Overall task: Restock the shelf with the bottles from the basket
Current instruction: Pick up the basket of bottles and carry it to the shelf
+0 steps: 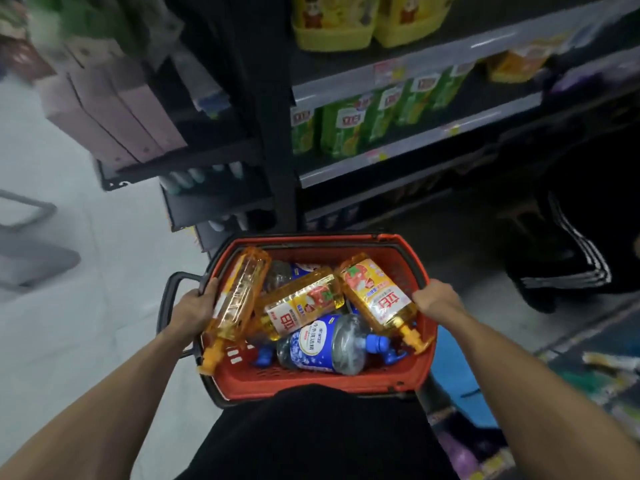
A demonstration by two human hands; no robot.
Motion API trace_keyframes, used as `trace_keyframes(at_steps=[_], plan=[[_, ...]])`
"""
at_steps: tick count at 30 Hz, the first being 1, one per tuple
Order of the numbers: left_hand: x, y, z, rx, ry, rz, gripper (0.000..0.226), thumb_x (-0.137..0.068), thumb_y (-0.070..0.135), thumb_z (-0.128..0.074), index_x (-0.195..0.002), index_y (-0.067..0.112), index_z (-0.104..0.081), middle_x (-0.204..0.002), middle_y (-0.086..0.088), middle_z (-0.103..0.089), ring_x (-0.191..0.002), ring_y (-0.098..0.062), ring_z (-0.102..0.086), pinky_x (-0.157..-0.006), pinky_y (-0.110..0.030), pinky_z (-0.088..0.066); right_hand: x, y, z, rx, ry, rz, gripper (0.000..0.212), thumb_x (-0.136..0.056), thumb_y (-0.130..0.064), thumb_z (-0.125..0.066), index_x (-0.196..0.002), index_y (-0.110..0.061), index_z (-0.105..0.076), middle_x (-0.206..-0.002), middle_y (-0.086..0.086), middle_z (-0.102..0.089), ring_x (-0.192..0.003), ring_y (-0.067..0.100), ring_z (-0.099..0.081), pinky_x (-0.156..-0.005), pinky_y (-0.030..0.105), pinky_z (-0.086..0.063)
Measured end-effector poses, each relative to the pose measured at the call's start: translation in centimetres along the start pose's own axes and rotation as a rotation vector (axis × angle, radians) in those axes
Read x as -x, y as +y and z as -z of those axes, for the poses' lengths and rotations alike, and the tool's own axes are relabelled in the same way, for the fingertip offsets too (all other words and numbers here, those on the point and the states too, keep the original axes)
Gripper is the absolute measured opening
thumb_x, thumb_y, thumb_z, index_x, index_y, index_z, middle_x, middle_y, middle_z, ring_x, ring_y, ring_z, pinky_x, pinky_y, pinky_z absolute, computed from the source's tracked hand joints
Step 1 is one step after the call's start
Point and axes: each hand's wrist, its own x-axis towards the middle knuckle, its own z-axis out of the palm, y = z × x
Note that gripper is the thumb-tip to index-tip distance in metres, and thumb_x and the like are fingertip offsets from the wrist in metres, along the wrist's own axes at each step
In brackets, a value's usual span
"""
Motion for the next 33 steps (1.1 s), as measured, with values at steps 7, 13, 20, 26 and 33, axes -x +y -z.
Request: trace_keyframes(at_steps=[7, 13, 20, 26, 33], plan=[[8.5, -0.8, -6.4, 0.271, 0.127, 0.354, 0.08, -0.102, 0.067, -0.036, -0.125, -0.004, -0.066, -0.13, -0.029, -0.065, -0.118, -0.045, -0.061, -0.097, -0.042, -0.046, -8.9, -7.0, 5.2, 0.296, -0.152, 0.353, 0.046, -0.085, -0.026, -0.059, -0.123, -0.002, -0.067, -0.127, 0.023, -0.066, -0.116, 0.04, -0.064, -0.091, 0.037, -0.053], [16.1, -3.8, -16.9, 0.615, 0.134, 0.659, 0.069, -0.102, 0.065, -0.04, -0.116, 0.003, -0.067, -0.103, -0.017, -0.067, -0.092, -0.032, -0.058, -0.089, -0.043, -0.046, -12.1, -12.4, 6.4, 0.669, -0.258, 0.691, 0.035, -0.087, -0.038, -0.056, -0.1, -0.011, -0.073, -0.108, 0.015, -0.073, -0.102, 0.033, -0.07, -0.073, 0.029, -0.05], [20.4, -10.9, -30.1, 0.962, 0.087, 0.941, 0.108, -0.077, 0.096, -0.04, -0.129, 0.005, -0.067, -0.12, -0.02, -0.072, -0.108, -0.038, -0.069, -0.101, -0.043, -0.052, -9.1, -17.2, 2.1, 0.969, -0.275, 0.869, 0.038, -0.089, -0.034, -0.063, -0.119, -0.011, -0.071, -0.115, 0.016, -0.072, -0.104, 0.033, -0.069, -0.084, 0.032, -0.054], [21.1, -10.6, -34.1, 1.104, 0.111, 1.065, 0.085, -0.096, 0.077, -0.039, -0.135, 0.006, -0.065, -0.135, -0.022, -0.066, -0.121, -0.039, -0.064, -0.104, -0.04, -0.048, -11.4, -18.7, -4.6, 1.12, -0.325, 0.852, 0.074, -0.058, -0.06, -0.06, -0.116, -0.016, -0.074, -0.116, 0.014, -0.073, -0.099, 0.029, -0.069, -0.088, 0.033, -0.056], [13.2, -12.7, -37.9, 1.143, 0.151, 1.121, 0.076, -0.103, 0.064, -0.04, -0.136, -0.001, -0.061, -0.138, -0.027, -0.061, -0.125, -0.041, -0.059, -0.097, -0.035, -0.043, -20.2, -20.8, -14.8, 1.122, -0.331, 0.851, 0.083, -0.063, -0.063, -0.057, -0.124, -0.007, -0.069, -0.123, 0.023, -0.069, -0.11, 0.038, -0.067, -0.09, 0.037, -0.055]])
